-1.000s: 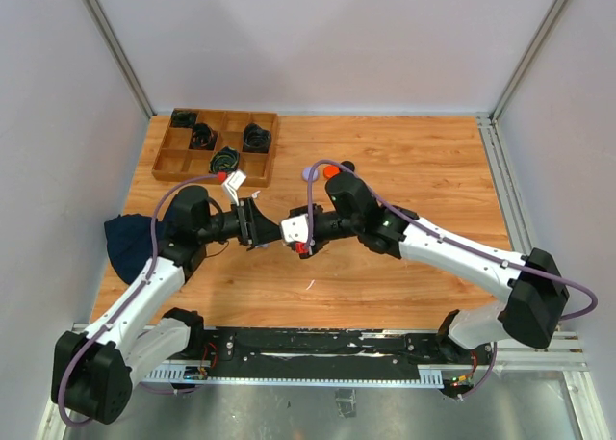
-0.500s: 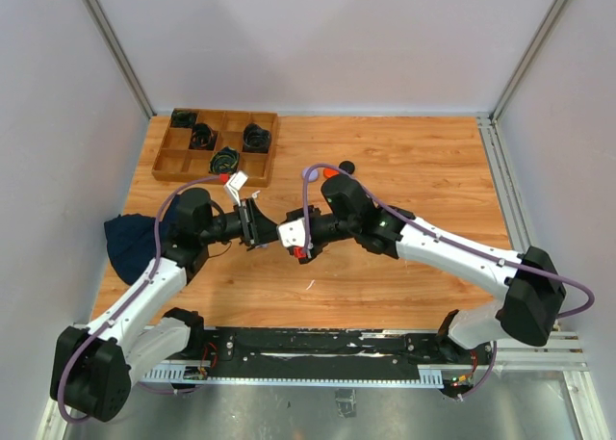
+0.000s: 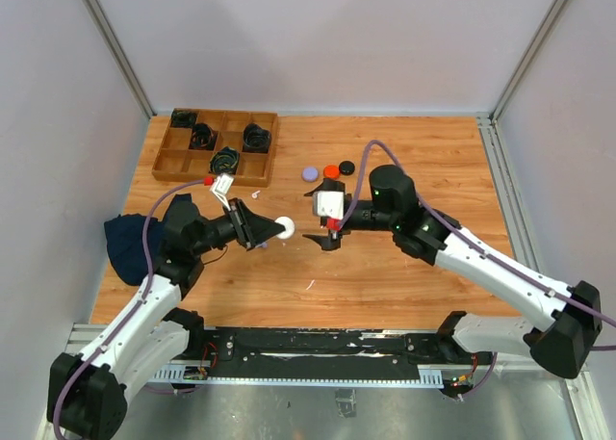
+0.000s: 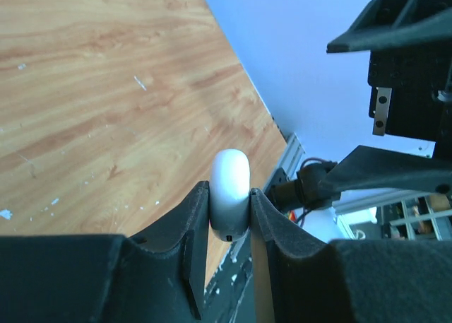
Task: Insert the wireless bluetooth earbuds into the charging case
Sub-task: Pick up the charging case at the center of the board.
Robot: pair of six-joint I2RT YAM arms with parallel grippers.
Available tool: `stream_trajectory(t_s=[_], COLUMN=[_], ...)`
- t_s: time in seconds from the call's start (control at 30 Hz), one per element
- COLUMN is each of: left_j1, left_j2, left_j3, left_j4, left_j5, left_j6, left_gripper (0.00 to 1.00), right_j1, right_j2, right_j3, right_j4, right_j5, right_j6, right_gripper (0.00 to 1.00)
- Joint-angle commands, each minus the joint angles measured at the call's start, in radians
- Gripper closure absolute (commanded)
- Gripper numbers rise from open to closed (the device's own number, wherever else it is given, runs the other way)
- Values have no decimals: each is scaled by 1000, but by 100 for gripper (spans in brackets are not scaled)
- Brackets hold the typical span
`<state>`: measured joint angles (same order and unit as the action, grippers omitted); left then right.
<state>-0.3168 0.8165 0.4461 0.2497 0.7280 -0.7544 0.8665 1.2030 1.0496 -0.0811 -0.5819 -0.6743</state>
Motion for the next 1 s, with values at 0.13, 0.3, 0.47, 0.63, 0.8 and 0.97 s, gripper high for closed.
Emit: stream_trajectory(t_s=[0.13, 0.3, 0.47, 0.63, 0.8, 0.97], left_j1=[-10, -12, -20, -31, -39, -54], left_j2=[-150, -225, -273, -300, -289, -256], left_j3=[-87, -146, -193, -205, -213, -211], left_j4=[188, 288, 408, 455, 509, 559], left_j5=[-136, -179, -220, -248, -260, -260], left_j6=[-40, -60, -92, -106, -138, -158], left_gripper=[100, 100, 100, 100, 100, 100], right_j1=[-57, -60, -60, -59, -60, -58], right_j2=[-72, -48, 21, 95, 155, 186], right_j3=[-131, -196, -260, -287, -290, -286], right_j4=[290, 507, 774, 969, 1097, 1188], right_j5=[46, 41, 35, -4, -46, -85], right_j6=[618, 878, 1113, 1257, 1341, 1381], right_gripper=[18, 21, 28, 33, 42, 48])
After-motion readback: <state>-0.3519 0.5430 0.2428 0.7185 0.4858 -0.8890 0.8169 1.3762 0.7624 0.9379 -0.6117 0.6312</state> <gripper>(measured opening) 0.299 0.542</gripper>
